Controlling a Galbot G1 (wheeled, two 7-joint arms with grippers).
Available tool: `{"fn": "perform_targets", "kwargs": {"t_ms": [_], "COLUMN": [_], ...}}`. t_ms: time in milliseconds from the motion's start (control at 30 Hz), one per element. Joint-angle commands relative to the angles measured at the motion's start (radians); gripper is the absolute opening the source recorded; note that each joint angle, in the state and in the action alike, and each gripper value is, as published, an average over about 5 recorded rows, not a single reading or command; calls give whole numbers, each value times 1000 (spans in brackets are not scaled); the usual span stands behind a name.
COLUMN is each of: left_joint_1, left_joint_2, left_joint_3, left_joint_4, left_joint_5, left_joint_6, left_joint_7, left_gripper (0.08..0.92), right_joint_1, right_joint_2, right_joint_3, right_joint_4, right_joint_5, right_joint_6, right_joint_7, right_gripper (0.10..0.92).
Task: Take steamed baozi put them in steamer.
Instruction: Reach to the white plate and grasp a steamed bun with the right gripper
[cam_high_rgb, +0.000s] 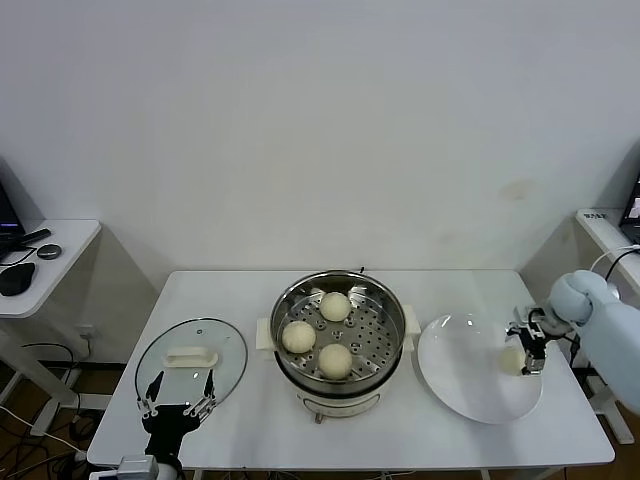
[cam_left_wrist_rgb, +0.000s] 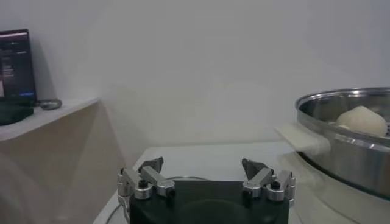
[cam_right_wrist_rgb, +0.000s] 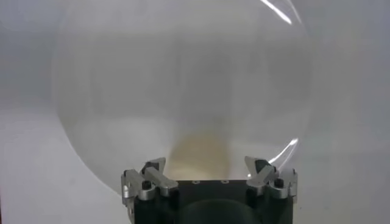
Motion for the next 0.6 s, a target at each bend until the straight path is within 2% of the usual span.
{"fn": "perform_targets", "kwargs": {"t_ms": [33,367,600], "left_joint_1": [3,9,7], "left_joint_2": [1,-5,-5], "left_joint_3": [-1,1,4], "left_joint_4": [0,-17,-16], "left_joint_5": [0,1,2], "left_joint_6": [1,-1,-1], "left_joint_7": [0,-1,-2], "left_gripper": [823,823,823], "right_joint_1": [-15,-25,-23], "right_joint_2": [22,23,17], "right_joint_3": [19,42,44], "right_joint_4": [-34,-35,-30], "right_joint_5": [-35,-40,-18], "right_joint_6": [21,25,24], "right_joint_7": [2,5,4], "right_gripper": [823,804,626]}}
